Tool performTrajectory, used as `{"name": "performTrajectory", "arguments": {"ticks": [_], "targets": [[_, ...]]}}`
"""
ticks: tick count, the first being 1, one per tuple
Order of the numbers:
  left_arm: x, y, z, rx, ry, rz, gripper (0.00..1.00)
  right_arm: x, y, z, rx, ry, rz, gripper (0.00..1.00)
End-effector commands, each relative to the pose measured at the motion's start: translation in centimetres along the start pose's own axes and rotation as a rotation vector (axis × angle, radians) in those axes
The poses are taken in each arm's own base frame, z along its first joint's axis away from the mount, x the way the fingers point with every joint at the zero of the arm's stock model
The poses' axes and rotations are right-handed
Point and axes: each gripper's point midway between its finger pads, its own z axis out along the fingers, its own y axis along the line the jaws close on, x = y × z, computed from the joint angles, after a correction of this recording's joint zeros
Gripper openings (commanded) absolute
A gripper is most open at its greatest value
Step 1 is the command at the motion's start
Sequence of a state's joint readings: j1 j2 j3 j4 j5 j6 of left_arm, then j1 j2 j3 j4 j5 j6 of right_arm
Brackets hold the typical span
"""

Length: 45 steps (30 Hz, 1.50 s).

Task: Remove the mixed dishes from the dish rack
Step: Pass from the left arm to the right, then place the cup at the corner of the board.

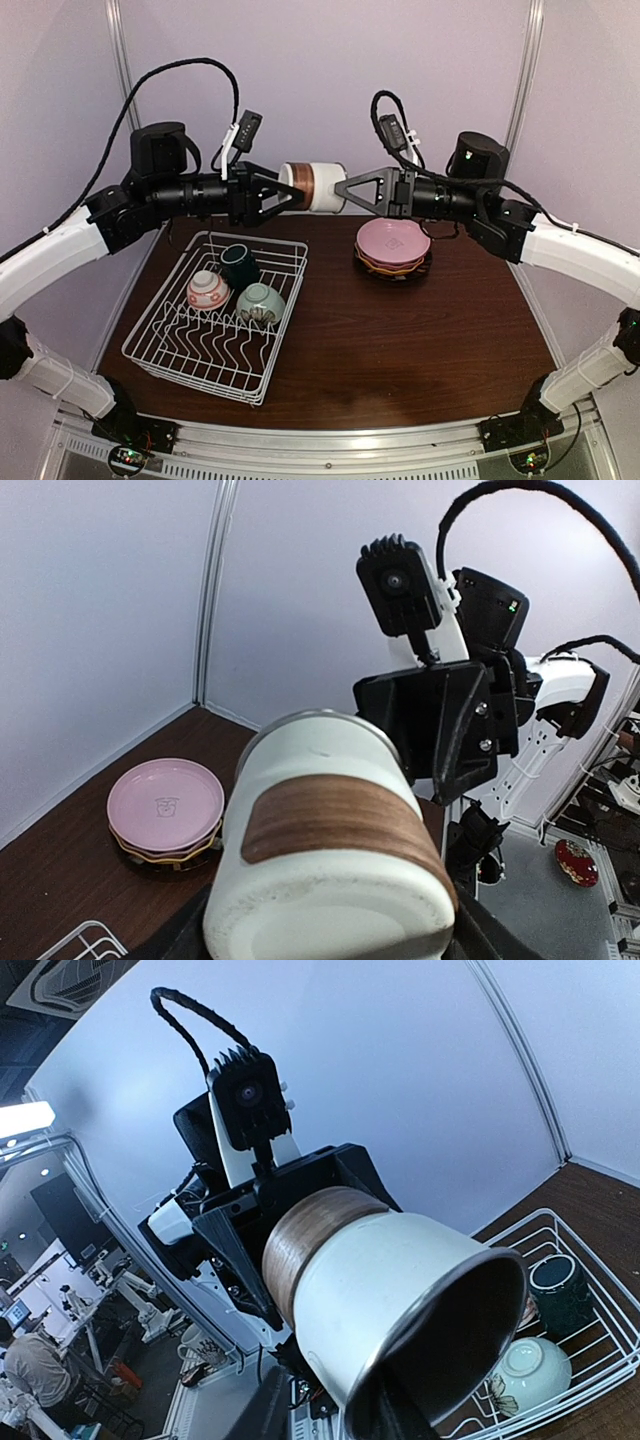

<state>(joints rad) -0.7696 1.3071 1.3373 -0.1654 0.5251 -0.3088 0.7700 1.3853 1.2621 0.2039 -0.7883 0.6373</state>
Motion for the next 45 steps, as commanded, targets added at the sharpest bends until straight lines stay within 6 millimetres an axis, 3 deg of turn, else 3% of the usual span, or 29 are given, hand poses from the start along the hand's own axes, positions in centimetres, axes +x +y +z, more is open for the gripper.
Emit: {"name": "performTrajectory", "arguments": {"ticks": [1, 4, 7, 12, 13, 15, 20, 25, 32, 39, 45], "targets": [[-1.8, -1.1, -0.4, 0.039, -0.083, 0.034, 0.43, -1.1, 2.4, 0.1, -0.077, -0.023, -0.039, 0.18], [-1.5, -0.8, -0.2, 0.031, -0.080, 0.029, 0.43, -1.3, 2.7, 0.0, -0.088, -0.027, -0.033, 0.03], [-1.1, -0.4, -0.1, 0.014, -0.073, 0.018, 0.47, -1.5, 3.0, -0.2, -0.086, -0.031, -0.034, 0.00], [-0.7, 1.2, -0.1, -0.074, -0.043, -0.008, 0.91, -1.9, 2.5, -1.0, -0.018, -0.037, -0.055, 0.00], [-0.7, 1.5, -0.1, -0.093, -0.032, -0.006, 0.97, -2.1, 2.2, -1.3, 0.007, -0.038, -0.064, 0.00], [-0.6, 2.2, -0.3, -0.140, -0.017, 0.000, 0.97, -2.1, 1.0, -2.1, 0.074, -0.022, -0.063, 0.00], [0.0, 3.8, -0.7, -0.225, 0.012, 0.000, 0.97, -2.5, -3.9, -5.8, 0.276, -0.001, -0.048, 0.00], [1.1, 4.4, -0.7, -0.252, 0.042, -0.009, 0.97, -2.5, -10.9, -12.3, 0.593, 0.054, -0.040, 0.00], [2.3, 5.2, -1.3, -0.305, 0.087, -0.013, 0.97, -2.4, -17.3, -19.9, 1.003, 0.208, -0.068, 0.00], [3.7, 5.3, -1.2, -0.306, 0.123, -0.038, 0.97, -2.6, -23.1, -24.4, 1.276, 0.312, -0.045, 0.00], [4.7, 5.8, -1.1, -0.322, 0.154, -0.053, 0.98, -2.5, -27.6, -27.6, 1.360, 0.300, 0.034, 0.00]]}}
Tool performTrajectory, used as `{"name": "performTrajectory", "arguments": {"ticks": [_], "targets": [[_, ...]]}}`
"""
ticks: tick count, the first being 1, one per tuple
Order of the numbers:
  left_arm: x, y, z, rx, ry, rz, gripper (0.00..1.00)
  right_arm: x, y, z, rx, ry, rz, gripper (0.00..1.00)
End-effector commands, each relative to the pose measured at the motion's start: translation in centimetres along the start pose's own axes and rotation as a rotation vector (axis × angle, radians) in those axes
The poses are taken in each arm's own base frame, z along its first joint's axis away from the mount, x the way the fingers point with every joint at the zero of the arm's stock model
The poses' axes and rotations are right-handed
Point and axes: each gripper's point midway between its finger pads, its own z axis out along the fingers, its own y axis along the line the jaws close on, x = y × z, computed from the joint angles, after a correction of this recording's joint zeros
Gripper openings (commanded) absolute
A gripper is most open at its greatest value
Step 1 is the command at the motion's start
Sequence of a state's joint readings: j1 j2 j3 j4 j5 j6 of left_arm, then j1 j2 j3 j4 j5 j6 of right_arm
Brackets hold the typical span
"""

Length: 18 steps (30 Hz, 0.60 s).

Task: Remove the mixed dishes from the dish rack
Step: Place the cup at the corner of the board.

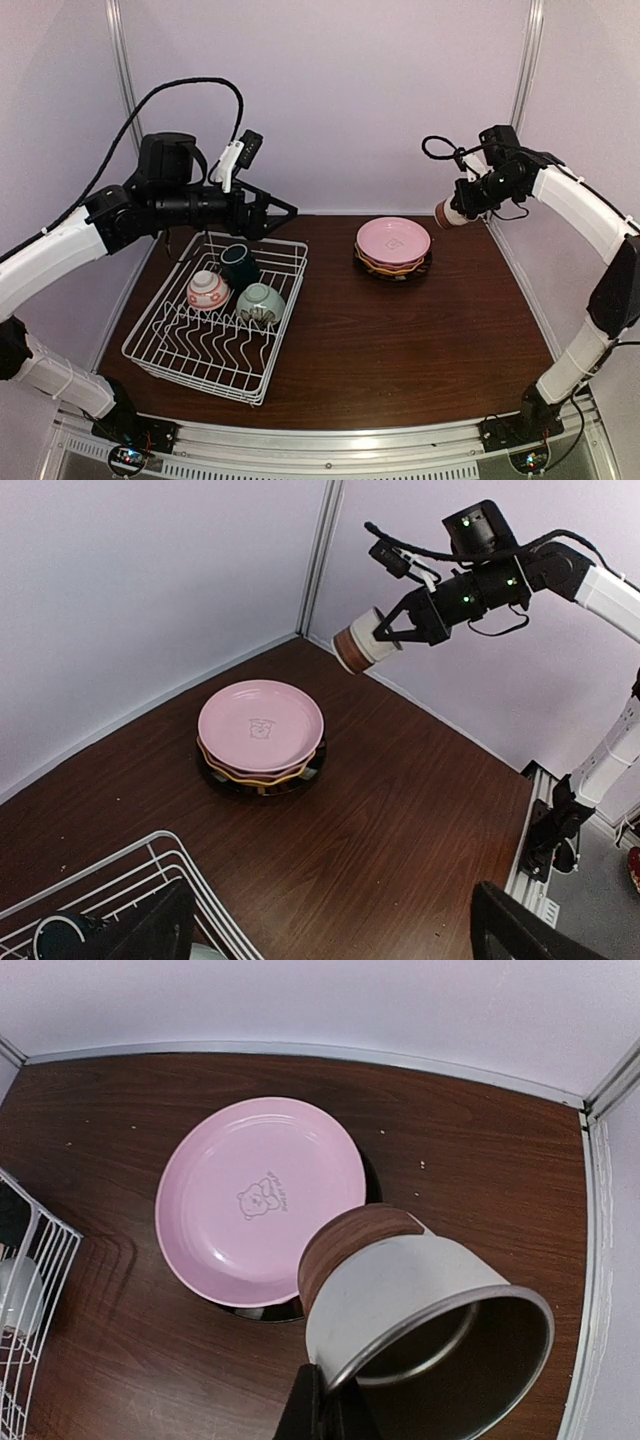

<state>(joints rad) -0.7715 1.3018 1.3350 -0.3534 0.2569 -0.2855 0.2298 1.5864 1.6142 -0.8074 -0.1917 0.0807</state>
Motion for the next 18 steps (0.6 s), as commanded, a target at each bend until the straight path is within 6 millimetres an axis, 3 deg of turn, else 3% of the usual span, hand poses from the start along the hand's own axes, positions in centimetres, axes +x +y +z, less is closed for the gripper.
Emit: {"name": "performTrajectory", "arguments": {"ticks": [1, 12, 18], "targets": [[1.1, 1.1, 0.4, -0.040, 0.033, -0.005, 0.97, -0.8, -4.0, 0.7, 0.109, 0.010, 0.027, 0.00], [2.1, 2.1, 1.2, -0.086, 0.071, -0.024, 0.97, -0.5, -8.9, 5.9, 0.206, 0.109, 0.064, 0.00], [2.4, 2.7, 1.2, -0.117, 0.085, -0.029, 0.97, -0.7, -10.6, 8.9, 0.266, 0.167, 0.044, 0.00]]}}
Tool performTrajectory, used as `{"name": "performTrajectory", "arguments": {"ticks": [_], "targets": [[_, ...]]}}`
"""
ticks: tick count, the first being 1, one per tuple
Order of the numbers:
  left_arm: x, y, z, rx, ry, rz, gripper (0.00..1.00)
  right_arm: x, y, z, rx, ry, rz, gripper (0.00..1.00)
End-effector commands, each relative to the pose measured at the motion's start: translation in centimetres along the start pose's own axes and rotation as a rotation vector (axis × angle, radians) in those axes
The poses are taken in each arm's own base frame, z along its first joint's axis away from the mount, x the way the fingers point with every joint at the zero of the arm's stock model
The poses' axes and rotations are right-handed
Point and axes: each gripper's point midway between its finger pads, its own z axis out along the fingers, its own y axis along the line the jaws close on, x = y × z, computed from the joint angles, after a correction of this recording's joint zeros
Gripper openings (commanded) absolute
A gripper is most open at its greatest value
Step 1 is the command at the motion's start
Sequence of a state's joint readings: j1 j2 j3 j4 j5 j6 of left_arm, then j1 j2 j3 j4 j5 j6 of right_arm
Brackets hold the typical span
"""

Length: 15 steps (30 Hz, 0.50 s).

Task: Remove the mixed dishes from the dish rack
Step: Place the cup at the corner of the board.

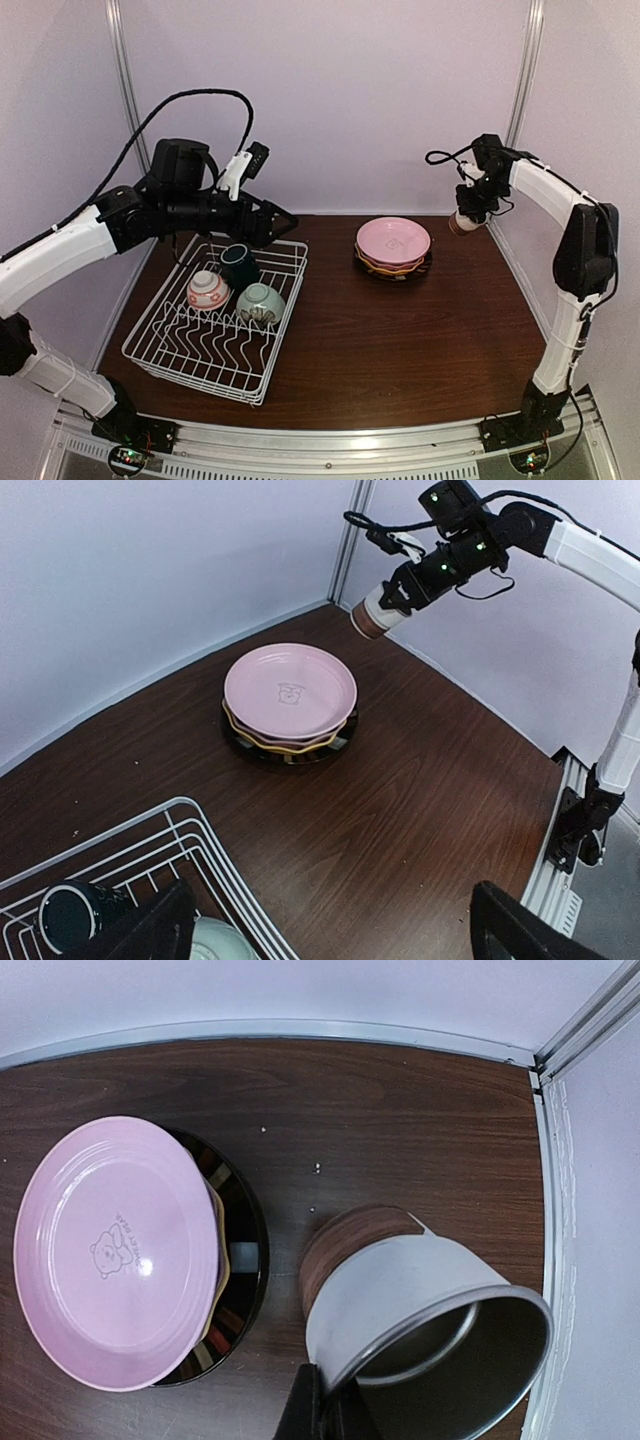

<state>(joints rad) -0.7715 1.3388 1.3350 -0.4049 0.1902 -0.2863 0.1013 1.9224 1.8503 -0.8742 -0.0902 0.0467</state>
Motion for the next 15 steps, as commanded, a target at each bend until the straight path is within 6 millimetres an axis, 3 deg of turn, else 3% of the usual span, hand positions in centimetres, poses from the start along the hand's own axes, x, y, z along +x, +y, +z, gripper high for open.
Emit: {"name": "performTrajectory", "arguments": {"ticks": [1, 15], "targets": [[0.2, 0.9, 0.1, -0.040, 0.010, -0.009, 0.97, -1.2, -1.6, 1.4, 0.083, 0.019, -0.024, 0.00], [0.7, 1.6, 0.9, -0.072, 0.031, -0.004, 0.97, 0.0, -2.5, 8.9, 0.141, 0.108, -0.026, 0.00]]}}
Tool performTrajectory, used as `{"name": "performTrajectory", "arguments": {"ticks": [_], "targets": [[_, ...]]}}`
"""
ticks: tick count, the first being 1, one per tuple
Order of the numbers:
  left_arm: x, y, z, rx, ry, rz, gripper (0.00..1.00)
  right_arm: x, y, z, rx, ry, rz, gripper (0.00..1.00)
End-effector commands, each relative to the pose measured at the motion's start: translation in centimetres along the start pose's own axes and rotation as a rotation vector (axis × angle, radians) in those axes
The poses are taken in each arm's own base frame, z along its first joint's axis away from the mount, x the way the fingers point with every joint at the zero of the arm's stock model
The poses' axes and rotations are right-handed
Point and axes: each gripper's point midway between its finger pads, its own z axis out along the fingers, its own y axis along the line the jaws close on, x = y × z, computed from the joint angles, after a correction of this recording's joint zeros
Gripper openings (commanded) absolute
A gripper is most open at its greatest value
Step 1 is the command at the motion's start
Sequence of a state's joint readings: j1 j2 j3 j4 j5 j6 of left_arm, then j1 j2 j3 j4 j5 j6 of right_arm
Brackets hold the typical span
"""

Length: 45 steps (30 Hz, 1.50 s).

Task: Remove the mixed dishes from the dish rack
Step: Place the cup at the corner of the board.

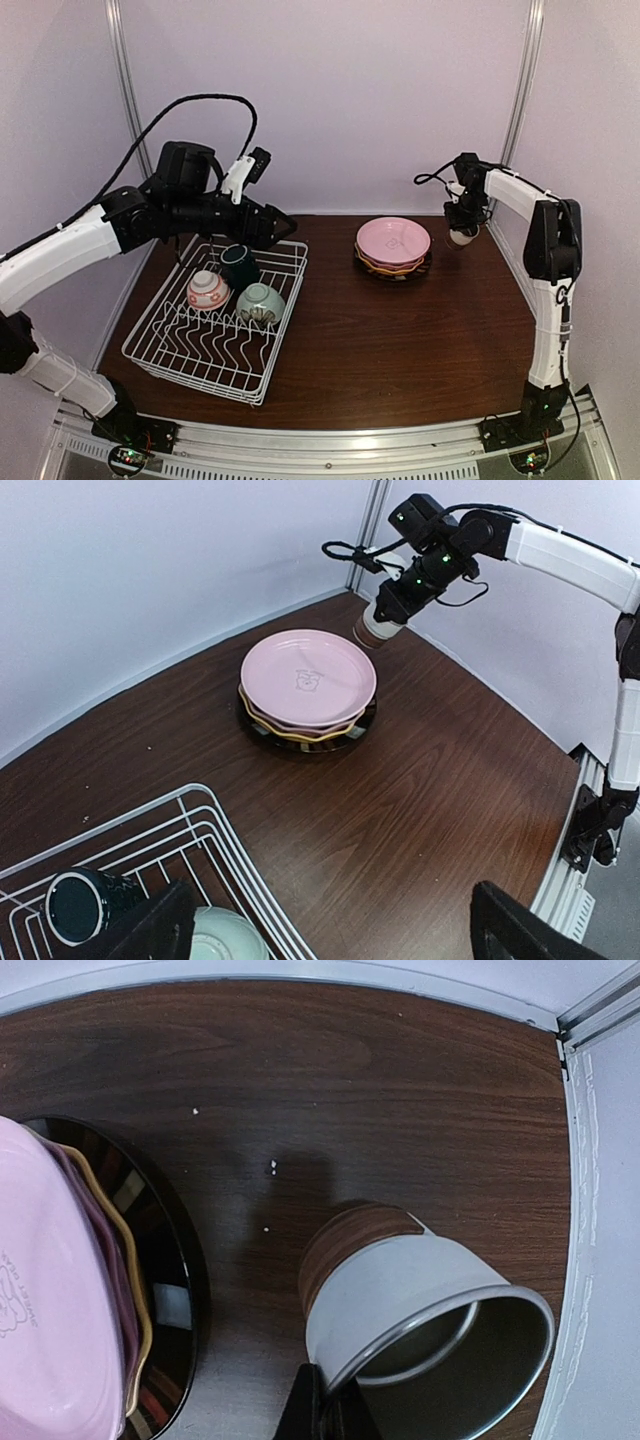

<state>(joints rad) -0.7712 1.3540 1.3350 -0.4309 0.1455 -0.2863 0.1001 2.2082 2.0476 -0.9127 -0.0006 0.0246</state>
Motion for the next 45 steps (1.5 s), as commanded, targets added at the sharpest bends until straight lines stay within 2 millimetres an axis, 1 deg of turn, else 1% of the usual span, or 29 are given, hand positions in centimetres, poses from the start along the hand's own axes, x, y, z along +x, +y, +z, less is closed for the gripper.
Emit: {"name": "performTrajectory", "arguments": {"ticks": [1, 6, 13, 22, 25, 31, 34, 36, 39, 40, 42, 45], "targets": [[-0.3, 0.6, 0.5, -0.022, -0.003, 0.003, 0.97, -0.9, -1.0, 0.8, 0.051, -0.016, 0.007, 0.00], [-0.1, 0.7, 0.7, -0.029, 0.005, 0.005, 0.97, -1.6, -1.1, 1.7, 0.061, -0.015, 0.005, 0.00], [0.1, 0.9, 1.0, -0.038, 0.014, 0.007, 0.97, -1.4, -0.9, 3.2, 0.061, 0.004, -0.003, 0.00], [0.3, 1.1, 1.2, -0.042, 0.018, 0.007, 0.97, -1.2, -0.8, 4.1, 0.062, 0.014, -0.007, 0.00], [0.4, 1.1, 1.1, -0.042, 0.016, 0.011, 0.97, -1.3, -0.6, 4.2, 0.056, 0.014, -0.008, 0.03], [0.5, 1.3, 1.1, -0.053, 0.019, 0.015, 0.97, -1.7, -0.6, 4.0, 0.052, 0.002, -0.008, 0.17], [0.7, 1.3, 1.2, -0.052, 0.023, 0.011, 0.97, -1.9, -0.5, 3.9, 0.044, -0.002, -0.007, 0.21], [0.6, 1.3, 1.3, -0.053, 0.021, 0.008, 0.97, -2.0, -0.3, 3.6, 0.037, -0.006, -0.008, 0.23], [0.6, 1.4, 1.5, -0.056, 0.020, -0.002, 0.97, -2.5, -0.1, 2.7, 0.022, -0.025, -0.007, 0.31], [0.6, 1.5, 1.5, -0.058, 0.019, -0.005, 0.97, -2.8, 0.1, 2.2, 0.017, -0.035, -0.007, 0.35], [0.4, 1.8, 1.5, -0.068, 0.017, -0.012, 0.98, -3.5, 0.2, 1.0, 0.008, -0.061, -0.005, 0.45], [0.5, 2.7, 1.3, -0.098, 0.022, -0.038, 0.97, -4.4, 0.3, -1.4, -0.002, -0.104, -0.003, 0.64]]}}
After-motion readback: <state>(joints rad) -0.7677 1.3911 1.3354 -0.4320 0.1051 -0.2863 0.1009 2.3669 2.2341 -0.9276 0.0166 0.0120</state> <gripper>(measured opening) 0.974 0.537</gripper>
